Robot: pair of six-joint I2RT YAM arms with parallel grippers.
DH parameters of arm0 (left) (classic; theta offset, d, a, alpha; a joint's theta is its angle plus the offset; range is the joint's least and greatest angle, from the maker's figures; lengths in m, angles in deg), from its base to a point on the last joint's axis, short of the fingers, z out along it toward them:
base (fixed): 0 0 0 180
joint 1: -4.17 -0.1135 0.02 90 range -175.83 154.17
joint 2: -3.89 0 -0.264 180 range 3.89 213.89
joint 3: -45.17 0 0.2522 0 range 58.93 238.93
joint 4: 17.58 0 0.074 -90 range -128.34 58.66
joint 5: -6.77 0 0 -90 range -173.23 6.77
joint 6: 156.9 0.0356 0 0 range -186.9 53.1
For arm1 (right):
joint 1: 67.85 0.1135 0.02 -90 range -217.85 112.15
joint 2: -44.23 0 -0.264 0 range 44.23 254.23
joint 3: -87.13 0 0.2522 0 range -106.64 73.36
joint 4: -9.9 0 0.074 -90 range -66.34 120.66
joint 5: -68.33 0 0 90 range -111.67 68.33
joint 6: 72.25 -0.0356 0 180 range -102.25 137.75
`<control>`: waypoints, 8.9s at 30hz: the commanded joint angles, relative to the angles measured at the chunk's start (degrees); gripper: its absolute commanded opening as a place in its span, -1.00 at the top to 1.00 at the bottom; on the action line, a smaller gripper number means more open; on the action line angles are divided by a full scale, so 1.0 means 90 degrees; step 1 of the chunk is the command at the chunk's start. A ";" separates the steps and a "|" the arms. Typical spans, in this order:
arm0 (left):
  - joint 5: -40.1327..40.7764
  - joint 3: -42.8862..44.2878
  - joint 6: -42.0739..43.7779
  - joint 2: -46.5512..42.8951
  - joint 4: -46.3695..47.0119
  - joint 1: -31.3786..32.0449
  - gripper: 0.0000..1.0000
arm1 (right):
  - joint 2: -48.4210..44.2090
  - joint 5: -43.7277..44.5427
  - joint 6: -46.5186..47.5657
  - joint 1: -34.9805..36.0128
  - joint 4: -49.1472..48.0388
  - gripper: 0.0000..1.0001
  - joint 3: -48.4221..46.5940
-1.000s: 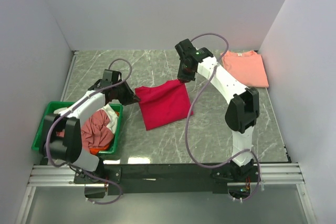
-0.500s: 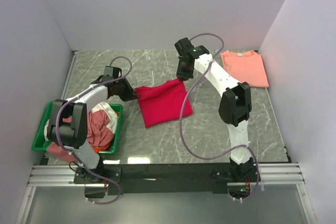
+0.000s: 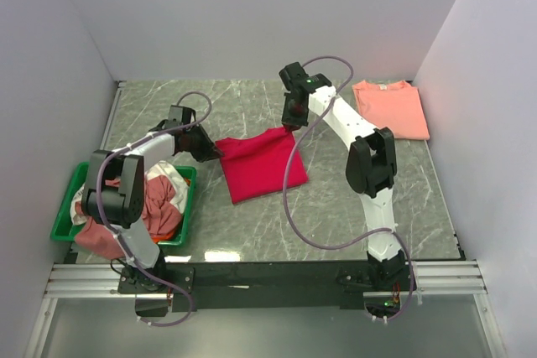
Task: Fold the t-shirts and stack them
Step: Fold the tshirt, then neatly place the folded tshirt to the corner, then reset both grippers
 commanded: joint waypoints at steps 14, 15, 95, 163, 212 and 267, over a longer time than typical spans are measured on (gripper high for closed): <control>0.1031 0.1068 -0.0128 -0.0208 0.0134 -0.0176 -0.62 | -0.0085 -0.1046 0.0852 -0.0407 -0.0967 -0.44 -0.0716; 0.1012 0.1029 -0.0089 -0.0305 0.0124 -0.0176 -0.61 | -0.0299 -0.1134 0.0959 -0.0446 -0.1036 -0.44 -0.0416; 0.0328 -0.0984 0.0448 0.0709 0.0905 0.0507 0.61 | 0.0022 -0.4163 0.1322 -0.0408 -0.3996 -0.40 0.4207; 0.0220 0.0667 0.0761 -0.0316 -0.0218 -0.0235 -0.89 | -0.0632 0.1532 0.4827 -0.2898 -0.1291 1.00 -0.1067; 0.0259 0.1829 0.1396 0.0182 -0.1331 -0.0235 -0.89 | 0.0930 0.2674 0.5023 -0.3982 -0.1828 1.00 -0.1467; 0.1704 -0.1266 0.2011 -0.5091 -0.1399 -0.0225 -0.91 | -0.7194 0.1756 0.0024 0.0646 -0.2824 -0.55 0.6862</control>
